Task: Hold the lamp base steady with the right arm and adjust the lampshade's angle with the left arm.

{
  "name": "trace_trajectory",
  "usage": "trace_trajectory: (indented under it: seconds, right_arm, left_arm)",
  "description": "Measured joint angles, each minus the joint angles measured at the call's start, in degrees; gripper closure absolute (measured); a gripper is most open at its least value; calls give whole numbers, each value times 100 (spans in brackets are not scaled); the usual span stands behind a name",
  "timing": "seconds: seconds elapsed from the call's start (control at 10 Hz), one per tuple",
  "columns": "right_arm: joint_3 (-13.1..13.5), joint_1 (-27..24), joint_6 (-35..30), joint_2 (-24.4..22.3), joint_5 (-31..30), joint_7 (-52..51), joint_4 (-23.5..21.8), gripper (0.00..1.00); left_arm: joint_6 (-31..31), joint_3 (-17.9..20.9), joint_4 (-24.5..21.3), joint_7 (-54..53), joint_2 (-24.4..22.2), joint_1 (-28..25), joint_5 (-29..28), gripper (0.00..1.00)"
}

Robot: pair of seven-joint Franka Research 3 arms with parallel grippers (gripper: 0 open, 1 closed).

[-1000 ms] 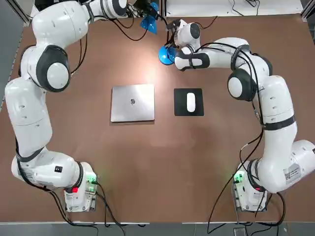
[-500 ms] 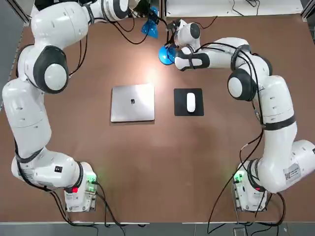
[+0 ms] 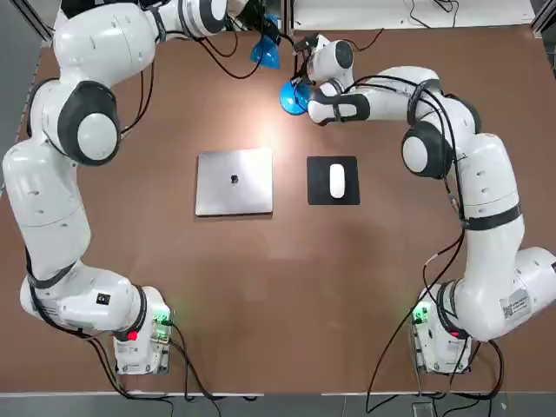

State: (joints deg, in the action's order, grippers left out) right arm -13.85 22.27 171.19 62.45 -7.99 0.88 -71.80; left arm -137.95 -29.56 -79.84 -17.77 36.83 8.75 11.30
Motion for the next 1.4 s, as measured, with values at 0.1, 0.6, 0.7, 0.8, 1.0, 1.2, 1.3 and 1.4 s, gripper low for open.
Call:
trace_trajectory:
  seconds: [0.1,0.6,0.7,0.8,1.0,1.2,1.3,1.4]
  right_arm:
    - [0,3,2,0,-3,-3,0,79]
    - [1,7,8,0,-8,-17,0,79]
    - [11,7,13,2,-8,-16,0,79]
    - [17,7,14,2,-8,-16,0,79]
    - [24,7,26,5,-8,-16,0,79]
    - [24,7,26,5,-8,-16,1,79]
    - [24,7,27,5,-8,-16,0,79]
    - [25,7,28,5,-8,-16,1,79]
  left_arm:
    - [79,3,0,26,-12,0,-15,44]
    - [279,11,4,102,-35,4,-33,42]
    - [401,1,11,147,-85,7,-33,30]
    - [488,-4,29,185,-154,16,-124,15]
    - [616,-2,80,234,-280,-13,-265,0]
    - [950,1,145,234,-395,-73,-287,0]
    - [1322,11,194,237,-558,-122,-293,0]
    - [1732,13,220,238,-805,-285,-302,0]
